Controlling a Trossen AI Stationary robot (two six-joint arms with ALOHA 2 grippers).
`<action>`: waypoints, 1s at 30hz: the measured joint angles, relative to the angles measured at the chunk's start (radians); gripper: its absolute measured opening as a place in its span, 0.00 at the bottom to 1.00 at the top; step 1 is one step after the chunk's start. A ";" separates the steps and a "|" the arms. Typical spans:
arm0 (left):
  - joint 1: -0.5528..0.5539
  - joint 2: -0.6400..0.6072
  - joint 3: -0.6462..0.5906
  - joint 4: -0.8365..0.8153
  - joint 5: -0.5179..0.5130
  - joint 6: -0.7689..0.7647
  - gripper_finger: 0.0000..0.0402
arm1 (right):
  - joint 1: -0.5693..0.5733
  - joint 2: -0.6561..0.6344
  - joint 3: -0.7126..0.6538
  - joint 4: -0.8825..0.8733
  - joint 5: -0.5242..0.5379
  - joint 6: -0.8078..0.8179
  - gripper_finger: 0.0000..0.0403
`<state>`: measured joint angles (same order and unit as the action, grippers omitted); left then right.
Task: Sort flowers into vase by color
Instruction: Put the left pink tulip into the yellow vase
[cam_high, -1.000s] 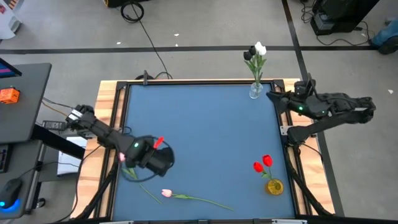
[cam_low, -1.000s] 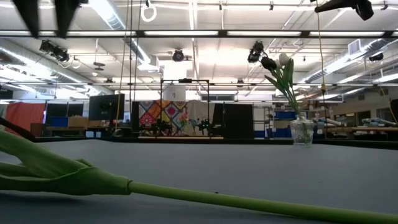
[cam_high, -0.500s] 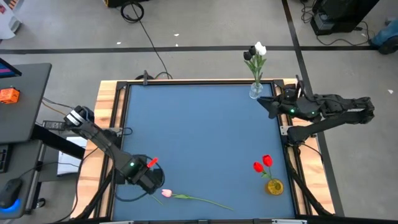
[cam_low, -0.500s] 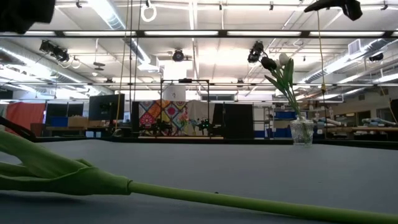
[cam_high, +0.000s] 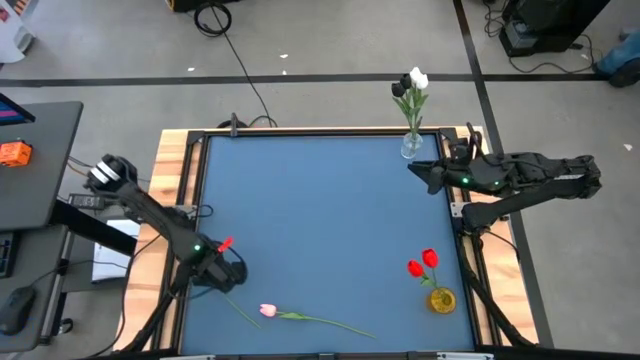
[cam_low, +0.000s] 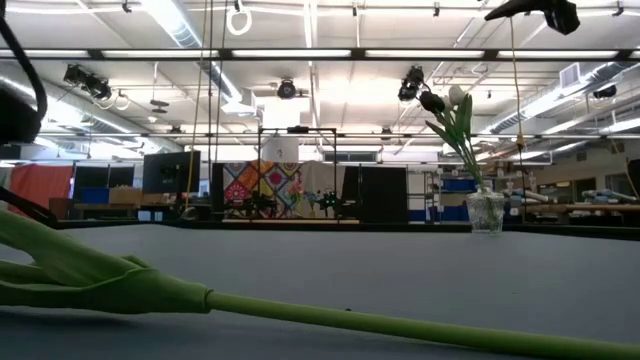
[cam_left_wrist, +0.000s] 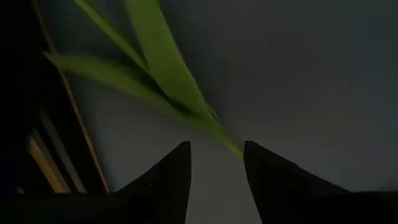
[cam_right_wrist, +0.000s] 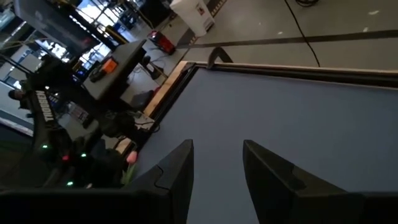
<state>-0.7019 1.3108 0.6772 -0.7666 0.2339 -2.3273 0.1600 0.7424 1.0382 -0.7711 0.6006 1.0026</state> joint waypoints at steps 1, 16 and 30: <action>0.004 -0.011 -0.022 0.005 0.000 0.002 0.38 | 0.000 0.001 0.000 0.000 -0.001 0.006 0.36; 0.038 -0.038 -0.202 0.291 0.066 0.009 0.32 | 0.000 0.002 0.000 -0.001 -0.014 0.042 0.36; 0.035 -0.037 -0.197 0.306 -0.021 0.064 0.03 | -0.028 0.039 0.000 0.046 -0.018 -0.009 0.36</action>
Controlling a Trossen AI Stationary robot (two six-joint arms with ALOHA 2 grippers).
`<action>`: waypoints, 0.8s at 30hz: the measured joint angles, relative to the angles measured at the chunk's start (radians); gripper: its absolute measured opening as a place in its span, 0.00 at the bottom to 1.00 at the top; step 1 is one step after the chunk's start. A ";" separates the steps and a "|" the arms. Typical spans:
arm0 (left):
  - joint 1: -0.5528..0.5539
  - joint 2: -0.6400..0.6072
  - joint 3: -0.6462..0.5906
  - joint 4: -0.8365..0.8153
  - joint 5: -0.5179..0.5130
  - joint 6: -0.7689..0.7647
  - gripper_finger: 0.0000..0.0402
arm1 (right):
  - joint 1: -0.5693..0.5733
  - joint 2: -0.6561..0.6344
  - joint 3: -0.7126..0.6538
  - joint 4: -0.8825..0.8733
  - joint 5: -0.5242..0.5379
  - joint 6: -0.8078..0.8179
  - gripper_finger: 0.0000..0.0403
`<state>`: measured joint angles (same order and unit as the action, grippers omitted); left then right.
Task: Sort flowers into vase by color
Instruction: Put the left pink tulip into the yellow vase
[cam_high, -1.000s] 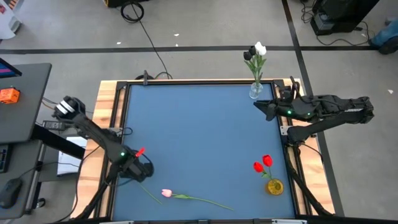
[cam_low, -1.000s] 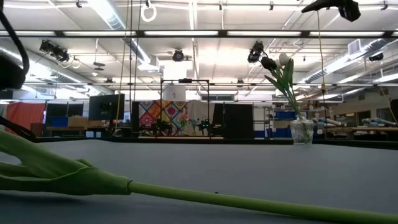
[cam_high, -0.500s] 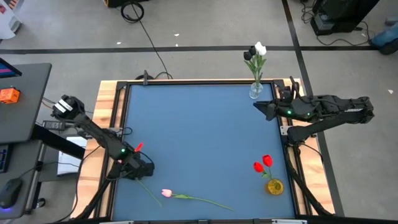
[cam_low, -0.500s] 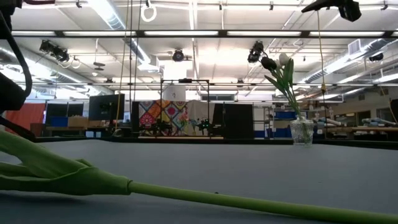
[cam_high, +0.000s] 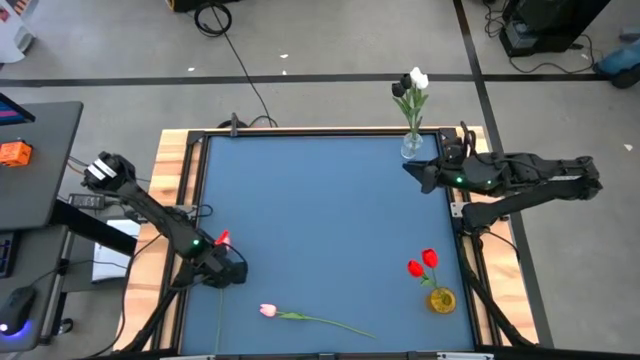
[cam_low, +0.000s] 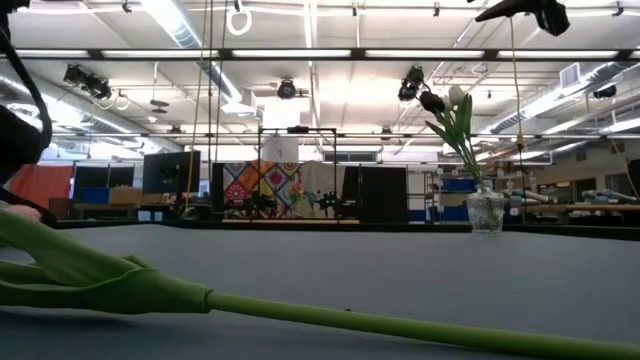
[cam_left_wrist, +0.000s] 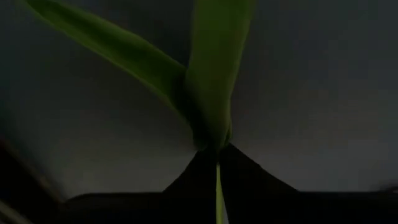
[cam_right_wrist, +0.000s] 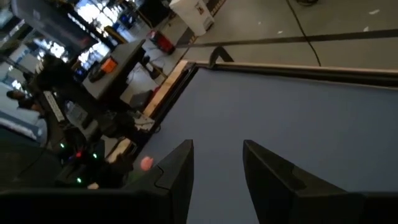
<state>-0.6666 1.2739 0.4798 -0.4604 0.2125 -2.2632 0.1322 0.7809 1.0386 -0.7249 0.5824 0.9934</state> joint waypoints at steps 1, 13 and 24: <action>0.000 0.001 0.011 -0.001 -0.018 0.010 0.03 | 0.000 0.004 0.000 0.000 -0.008 -0.002 0.36; 0.107 0.004 0.267 0.016 -0.513 0.461 0.02 | 0.000 0.055 0.000 0.106 -0.113 -0.103 0.36; 0.546 0.003 0.504 0.338 -0.475 1.485 0.02 | 0.003 0.149 0.000 0.209 -0.218 -0.221 0.37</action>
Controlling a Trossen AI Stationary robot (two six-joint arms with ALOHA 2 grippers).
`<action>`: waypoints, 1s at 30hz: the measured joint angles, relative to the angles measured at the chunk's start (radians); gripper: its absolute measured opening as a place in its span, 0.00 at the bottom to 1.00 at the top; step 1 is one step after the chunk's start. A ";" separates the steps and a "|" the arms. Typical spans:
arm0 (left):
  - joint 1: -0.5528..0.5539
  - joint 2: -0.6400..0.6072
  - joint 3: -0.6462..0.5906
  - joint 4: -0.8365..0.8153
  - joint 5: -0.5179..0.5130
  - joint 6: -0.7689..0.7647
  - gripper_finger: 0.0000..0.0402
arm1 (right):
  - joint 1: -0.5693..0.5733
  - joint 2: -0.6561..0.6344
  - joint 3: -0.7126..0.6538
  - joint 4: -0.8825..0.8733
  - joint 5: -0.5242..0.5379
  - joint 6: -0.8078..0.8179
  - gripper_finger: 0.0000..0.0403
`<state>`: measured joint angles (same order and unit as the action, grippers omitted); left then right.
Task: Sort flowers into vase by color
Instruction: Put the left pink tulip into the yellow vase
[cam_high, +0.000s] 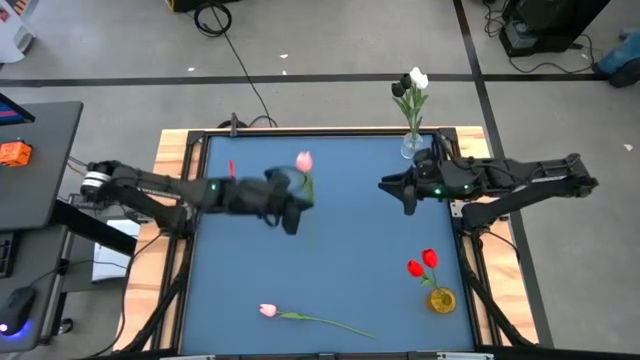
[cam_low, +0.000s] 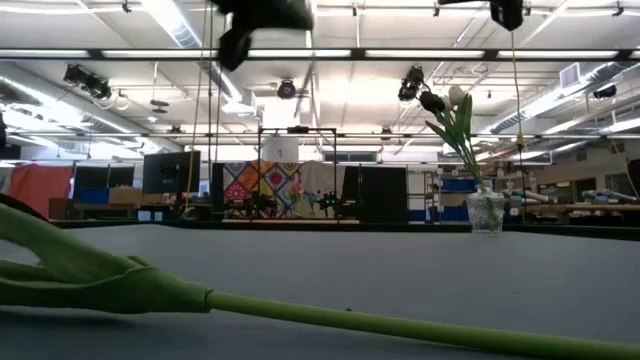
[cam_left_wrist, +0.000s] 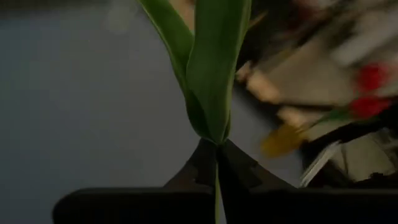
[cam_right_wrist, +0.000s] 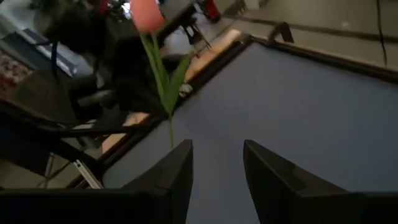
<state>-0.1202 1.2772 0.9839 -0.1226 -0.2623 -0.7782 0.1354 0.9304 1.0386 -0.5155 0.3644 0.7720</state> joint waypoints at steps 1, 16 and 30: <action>0.028 -0.001 0.016 0.049 0.028 0.084 0.02 | 0.002 0.008 0.000 0.025 0.000 -0.022 0.37; 0.255 0.265 0.334 0.206 0.544 0.499 0.02 | -0.052 0.129 0.000 0.293 -0.063 -0.230 0.53; 0.265 0.341 0.437 0.191 0.629 0.563 0.02 | -0.083 0.134 0.000 0.381 -0.142 -0.286 0.49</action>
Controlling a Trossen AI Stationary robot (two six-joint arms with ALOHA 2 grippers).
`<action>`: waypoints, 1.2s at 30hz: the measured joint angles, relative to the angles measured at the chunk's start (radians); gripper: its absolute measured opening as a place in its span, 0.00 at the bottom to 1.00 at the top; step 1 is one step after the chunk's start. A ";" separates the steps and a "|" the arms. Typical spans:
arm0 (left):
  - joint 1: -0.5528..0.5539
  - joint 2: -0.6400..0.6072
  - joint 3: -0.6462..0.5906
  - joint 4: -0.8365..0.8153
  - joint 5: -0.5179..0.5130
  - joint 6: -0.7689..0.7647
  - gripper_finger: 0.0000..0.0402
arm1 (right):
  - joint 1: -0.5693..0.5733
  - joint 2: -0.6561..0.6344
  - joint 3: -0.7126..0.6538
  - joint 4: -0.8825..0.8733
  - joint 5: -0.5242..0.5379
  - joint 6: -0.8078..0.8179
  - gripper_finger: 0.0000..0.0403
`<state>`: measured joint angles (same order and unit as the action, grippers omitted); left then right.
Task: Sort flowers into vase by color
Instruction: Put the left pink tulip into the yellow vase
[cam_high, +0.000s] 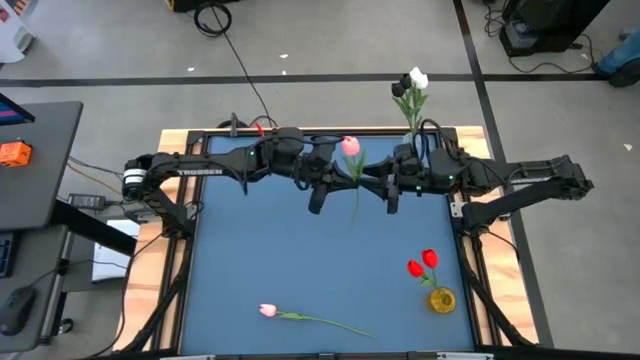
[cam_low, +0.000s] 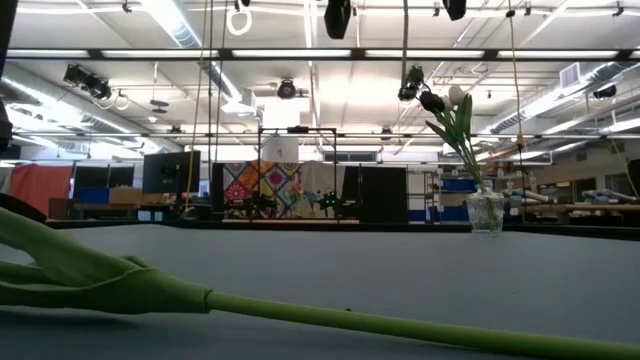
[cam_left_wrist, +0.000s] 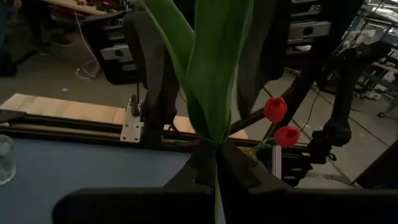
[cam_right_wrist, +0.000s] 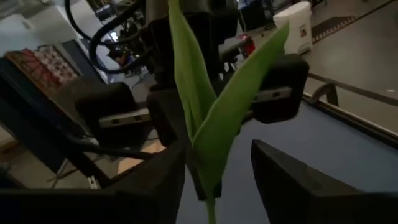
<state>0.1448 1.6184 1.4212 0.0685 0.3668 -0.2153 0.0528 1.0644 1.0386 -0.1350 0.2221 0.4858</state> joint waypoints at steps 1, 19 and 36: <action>0.000 0.000 0.000 0.000 0.000 0.000 0.02 | -0.005 0.006 0.000 0.009 -0.010 0.000 0.47; -0.001 -0.002 0.000 -0.051 -0.055 -0.019 0.17 | -0.051 0.042 -0.001 0.051 -0.083 -0.048 0.04; 0.155 -0.321 -0.068 -0.271 -0.120 0.084 0.48 | -0.048 -0.149 0.000 -0.194 0.154 -0.104 0.03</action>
<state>0.2994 1.2978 1.3529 -0.2027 0.2470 -0.1313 0.0048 0.9156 1.0389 -0.3294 0.3761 0.3815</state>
